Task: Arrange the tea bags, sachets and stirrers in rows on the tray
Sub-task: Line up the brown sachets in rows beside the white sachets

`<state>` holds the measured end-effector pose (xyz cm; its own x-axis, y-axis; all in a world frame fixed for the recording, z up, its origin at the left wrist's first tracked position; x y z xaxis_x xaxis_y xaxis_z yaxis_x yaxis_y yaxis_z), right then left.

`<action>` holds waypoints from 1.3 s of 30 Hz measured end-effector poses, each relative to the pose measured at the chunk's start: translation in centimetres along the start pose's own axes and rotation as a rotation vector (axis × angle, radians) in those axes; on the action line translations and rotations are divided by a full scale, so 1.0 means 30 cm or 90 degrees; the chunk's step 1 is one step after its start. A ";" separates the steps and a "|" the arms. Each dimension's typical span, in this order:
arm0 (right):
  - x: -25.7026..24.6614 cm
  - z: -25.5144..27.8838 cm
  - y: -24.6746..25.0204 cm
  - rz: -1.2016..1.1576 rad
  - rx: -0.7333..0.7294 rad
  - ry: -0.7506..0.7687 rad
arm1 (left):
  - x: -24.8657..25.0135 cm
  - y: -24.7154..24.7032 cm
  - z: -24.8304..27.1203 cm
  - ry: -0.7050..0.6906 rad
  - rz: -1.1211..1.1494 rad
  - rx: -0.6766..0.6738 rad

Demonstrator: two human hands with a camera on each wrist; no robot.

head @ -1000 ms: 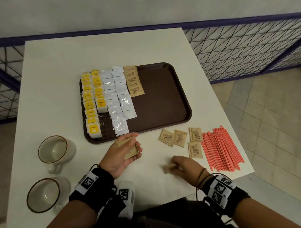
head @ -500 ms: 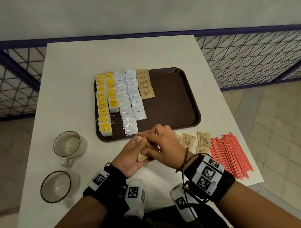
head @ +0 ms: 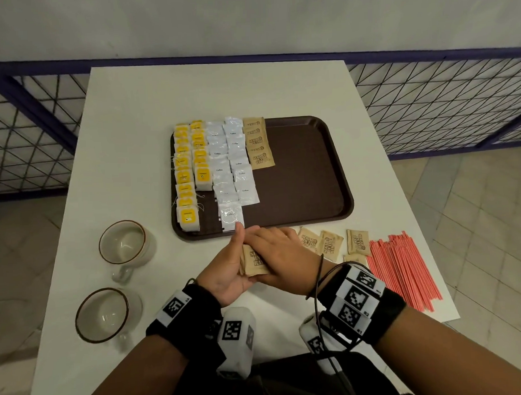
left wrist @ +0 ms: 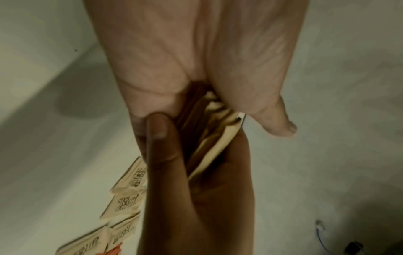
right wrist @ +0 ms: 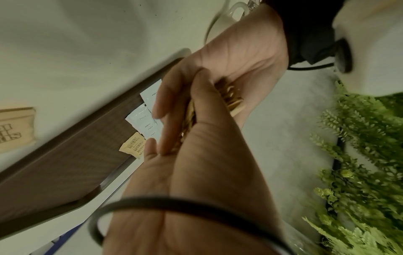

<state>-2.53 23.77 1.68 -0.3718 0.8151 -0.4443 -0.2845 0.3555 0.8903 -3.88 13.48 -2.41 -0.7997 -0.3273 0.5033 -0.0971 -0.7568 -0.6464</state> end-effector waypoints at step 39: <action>0.056 -0.087 0.057 -0.760 0.214 -0.236 | 0.164 -0.002 -0.088 -0.175 0.205 -0.022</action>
<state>-5.96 24.56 2.19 0.2378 -0.0253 -0.9710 -0.0137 0.9995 -0.0294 -9.39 13.40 -1.41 -0.6055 -0.6862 0.4031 0.1090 -0.5733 -0.8121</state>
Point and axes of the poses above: each hand's wrist, its own z-axis away from the middle knuckle, its own y-axis out of the back of the hand, x = y × z, the point moved 4 cm from there along -z, towards the middle knuckle, and after that the axes turned 3 degrees about z, right-handed, at the moved point
